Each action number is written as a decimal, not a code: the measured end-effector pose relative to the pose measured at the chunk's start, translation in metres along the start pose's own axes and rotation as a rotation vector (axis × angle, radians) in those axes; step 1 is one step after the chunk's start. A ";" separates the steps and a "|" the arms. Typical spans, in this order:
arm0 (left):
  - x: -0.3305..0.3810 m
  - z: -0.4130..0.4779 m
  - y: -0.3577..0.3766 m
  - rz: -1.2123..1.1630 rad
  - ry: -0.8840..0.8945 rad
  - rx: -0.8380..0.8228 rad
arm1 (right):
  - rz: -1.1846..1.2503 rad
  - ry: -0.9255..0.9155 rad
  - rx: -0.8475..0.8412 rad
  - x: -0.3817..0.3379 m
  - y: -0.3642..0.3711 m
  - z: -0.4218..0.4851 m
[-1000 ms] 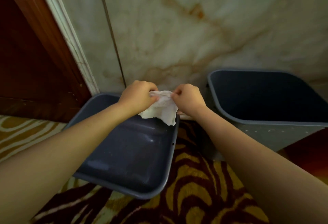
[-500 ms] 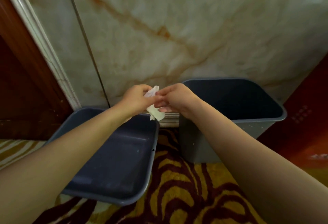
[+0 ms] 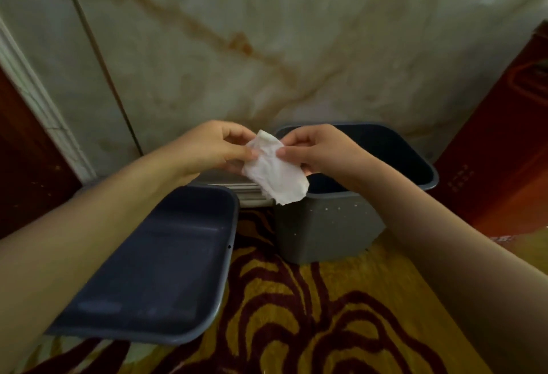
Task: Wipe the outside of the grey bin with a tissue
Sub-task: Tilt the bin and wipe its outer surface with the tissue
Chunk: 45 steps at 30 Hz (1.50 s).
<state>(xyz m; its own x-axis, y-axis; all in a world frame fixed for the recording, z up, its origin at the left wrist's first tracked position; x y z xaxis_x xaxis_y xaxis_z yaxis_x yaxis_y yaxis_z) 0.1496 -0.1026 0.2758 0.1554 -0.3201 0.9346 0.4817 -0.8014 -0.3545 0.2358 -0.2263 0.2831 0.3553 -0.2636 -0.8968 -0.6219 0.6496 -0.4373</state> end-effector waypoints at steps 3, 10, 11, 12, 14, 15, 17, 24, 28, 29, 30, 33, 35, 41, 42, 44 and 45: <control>0.014 0.006 0.022 0.090 0.151 0.027 | -0.079 0.030 0.095 0.011 -0.031 -0.012; 0.020 0.007 0.111 0.670 0.531 -0.087 | -0.092 0.100 0.415 0.044 -0.111 -0.042; 0.010 0.008 0.123 0.742 0.502 -0.166 | -0.072 0.114 0.476 0.049 -0.122 -0.045; 0.001 0.007 0.136 0.792 0.482 -0.242 | -0.056 0.130 0.530 0.055 -0.132 -0.049; -0.010 0.005 0.153 0.878 0.514 -0.301 | -0.030 0.179 0.605 0.069 -0.144 -0.056; -0.012 0.006 0.156 0.920 0.547 -0.278 | -0.022 0.202 0.626 0.075 -0.147 -0.060; -0.011 0.009 0.158 0.945 0.600 -0.221 | -0.026 0.217 0.646 0.085 -0.153 -0.066; 0.020 0.009 0.154 0.848 0.700 -0.059 | 0.045 0.179 0.882 0.086 -0.192 -0.081; 0.041 0.019 0.144 0.753 0.619 0.026 | 0.009 0.151 0.993 0.081 -0.205 -0.088; 0.040 0.022 0.141 0.723 0.576 0.030 | 0.002 0.139 1.015 0.079 -0.207 -0.089; 0.038 0.024 0.139 0.687 0.523 0.027 | -0.009 0.124 1.031 0.077 -0.209 -0.089; 0.020 0.027 0.135 0.503 0.279 0.001 | -0.081 0.098 1.037 0.075 -0.210 -0.087; 0.001 0.025 0.135 0.331 0.079 -0.034 | -0.161 0.105 1.015 0.079 -0.203 -0.085; -0.039 0.020 0.134 0.097 -0.168 -0.085 | -0.396 0.067 0.863 0.093 -0.139 -0.074; -0.043 0.020 0.134 0.087 -0.183 -0.083 | -0.423 0.084 0.815 0.098 -0.126 -0.070; -0.048 0.021 0.133 0.073 -0.203 -0.074 | -0.440 0.100 0.723 0.105 -0.099 -0.062; -0.050 0.021 0.133 0.065 -0.208 -0.068 | -0.432 0.079 0.677 0.106 -0.085 -0.060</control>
<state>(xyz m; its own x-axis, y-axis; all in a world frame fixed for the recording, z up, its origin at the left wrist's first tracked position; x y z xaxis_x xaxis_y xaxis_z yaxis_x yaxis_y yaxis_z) 0.2239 -0.1821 0.1824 0.3619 -0.2669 0.8932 0.4068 -0.8169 -0.4089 0.2843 -0.3521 0.2209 0.4015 -0.6234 -0.6709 0.1256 0.7632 -0.6339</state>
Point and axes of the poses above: each hand's wrist, its own z-axis towards the middle knuckle, its own y-axis out of the palm, x = y × z, the point moved 7 cm from there along z, towards the middle knuckle, and after that the axes turned 12 degrees about x, right-handed, at the moved point
